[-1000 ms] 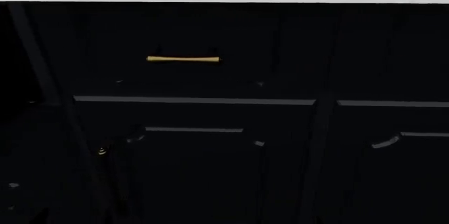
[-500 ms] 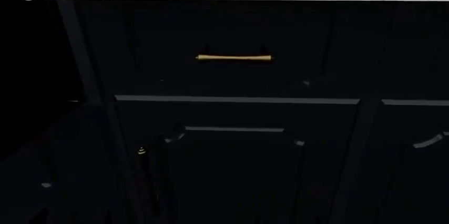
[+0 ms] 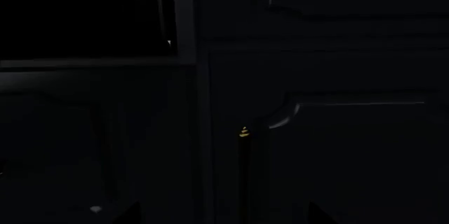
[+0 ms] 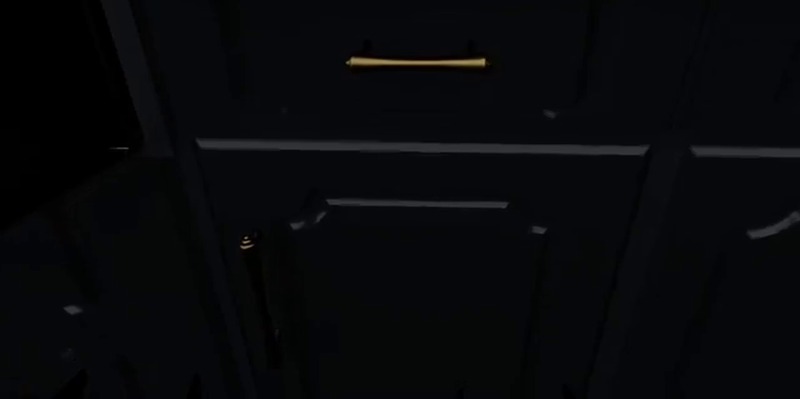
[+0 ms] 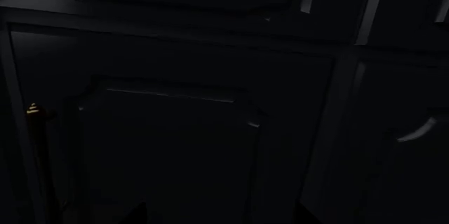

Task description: Close the oven door

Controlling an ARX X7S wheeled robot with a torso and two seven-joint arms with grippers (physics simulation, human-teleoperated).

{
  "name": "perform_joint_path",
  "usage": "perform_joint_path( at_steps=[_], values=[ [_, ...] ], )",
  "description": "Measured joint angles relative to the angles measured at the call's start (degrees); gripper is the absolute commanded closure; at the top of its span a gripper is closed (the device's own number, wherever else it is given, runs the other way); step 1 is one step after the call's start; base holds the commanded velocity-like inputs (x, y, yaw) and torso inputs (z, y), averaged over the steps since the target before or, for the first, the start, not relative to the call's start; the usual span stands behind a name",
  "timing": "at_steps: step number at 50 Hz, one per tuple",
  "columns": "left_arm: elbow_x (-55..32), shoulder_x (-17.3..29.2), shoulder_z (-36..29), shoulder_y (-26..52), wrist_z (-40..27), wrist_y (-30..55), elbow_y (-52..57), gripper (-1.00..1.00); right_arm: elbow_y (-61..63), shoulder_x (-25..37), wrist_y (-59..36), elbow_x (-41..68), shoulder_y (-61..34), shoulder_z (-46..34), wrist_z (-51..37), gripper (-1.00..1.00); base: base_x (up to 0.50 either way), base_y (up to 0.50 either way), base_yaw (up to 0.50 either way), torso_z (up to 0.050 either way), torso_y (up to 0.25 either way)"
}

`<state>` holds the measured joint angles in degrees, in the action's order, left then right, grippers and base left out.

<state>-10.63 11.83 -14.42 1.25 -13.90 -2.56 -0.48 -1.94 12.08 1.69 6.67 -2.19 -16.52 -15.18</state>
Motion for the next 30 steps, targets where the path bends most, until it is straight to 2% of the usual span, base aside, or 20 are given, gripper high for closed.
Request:
perform_joint_path(
  at_steps=[30],
  values=[
    [-0.44,0.60,-0.86,0.21,-0.74,0.29,0.06,-1.00,0.13,0.59,-0.09,0.48,-0.12,-0.76,-0.67,-1.00,0.00,0.00,0.00,-0.050,0.000]
  ],
)
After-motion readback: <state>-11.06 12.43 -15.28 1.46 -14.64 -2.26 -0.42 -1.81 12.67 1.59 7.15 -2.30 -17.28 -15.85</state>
